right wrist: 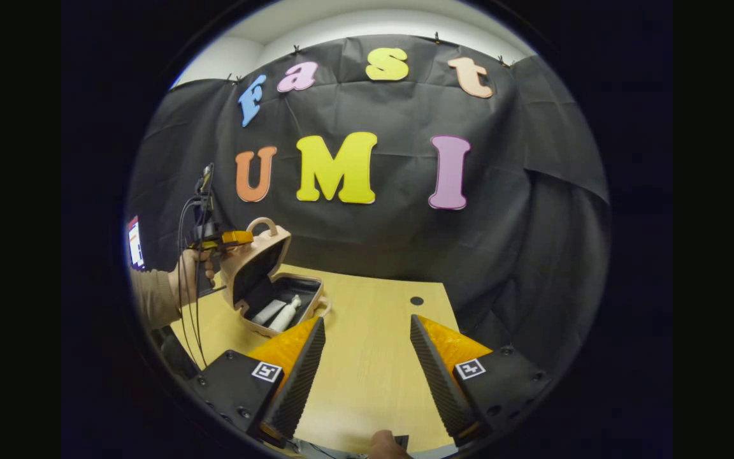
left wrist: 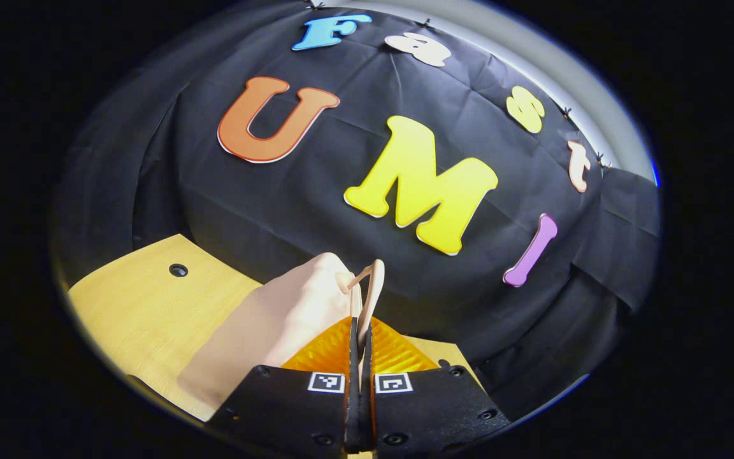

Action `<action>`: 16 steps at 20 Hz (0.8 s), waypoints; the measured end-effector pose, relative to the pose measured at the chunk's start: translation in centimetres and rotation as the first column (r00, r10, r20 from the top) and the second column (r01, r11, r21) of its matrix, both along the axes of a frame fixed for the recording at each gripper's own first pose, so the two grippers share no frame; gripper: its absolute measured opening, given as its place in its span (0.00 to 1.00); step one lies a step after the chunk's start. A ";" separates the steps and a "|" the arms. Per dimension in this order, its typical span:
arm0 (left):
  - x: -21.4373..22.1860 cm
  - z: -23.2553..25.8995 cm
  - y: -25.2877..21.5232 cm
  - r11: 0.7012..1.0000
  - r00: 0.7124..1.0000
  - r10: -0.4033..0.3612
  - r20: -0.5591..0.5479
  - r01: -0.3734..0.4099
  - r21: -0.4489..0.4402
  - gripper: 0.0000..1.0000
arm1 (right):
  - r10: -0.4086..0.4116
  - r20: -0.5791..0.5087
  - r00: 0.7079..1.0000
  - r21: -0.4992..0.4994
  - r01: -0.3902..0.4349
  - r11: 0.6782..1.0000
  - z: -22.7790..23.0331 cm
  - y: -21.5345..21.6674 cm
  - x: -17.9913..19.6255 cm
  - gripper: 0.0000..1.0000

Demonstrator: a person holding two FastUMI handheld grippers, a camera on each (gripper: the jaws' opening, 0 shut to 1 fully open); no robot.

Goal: First open the suitcase, pack the skin care products into it, and then close the suitcase.

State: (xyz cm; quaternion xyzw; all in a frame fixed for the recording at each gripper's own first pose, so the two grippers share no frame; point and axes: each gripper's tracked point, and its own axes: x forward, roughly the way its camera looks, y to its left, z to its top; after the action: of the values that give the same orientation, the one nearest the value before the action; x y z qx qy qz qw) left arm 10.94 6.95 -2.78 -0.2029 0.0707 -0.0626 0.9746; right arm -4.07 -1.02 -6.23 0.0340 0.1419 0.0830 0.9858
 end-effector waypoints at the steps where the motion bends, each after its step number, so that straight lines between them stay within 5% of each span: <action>1: -0.1 -0.7 -1.2 1.000 1.000 -0.010 -0.014 0.011 0.026 0.03 | -0.001 -0.009 1.000 0.004 0.001 1.000 -0.3 -0.6 0.1 0.80; 9: 1.4 -8.1 -9.1 0.973 0.987 -0.004 -0.163 0.042 0.228 0.03 | -0.006 -0.102 0.995 0.059 0.012 0.998 -4.2 -5.7 1.3 0.80; 16: 3.4 -16.9 -13.6 0.873 0.952 0.130 -0.278 0.023 0.487 0.04 | 0.020 -0.136 0.991 0.035 -0.016 0.999 -8.4 -8.9 3.1 0.80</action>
State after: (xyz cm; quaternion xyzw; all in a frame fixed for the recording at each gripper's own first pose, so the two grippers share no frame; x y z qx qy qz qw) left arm 14.35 -6.63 -19.68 0.0386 0.2265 0.0161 0.9731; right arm -1.01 -9.90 -14.65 0.0550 0.2077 0.0918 0.9723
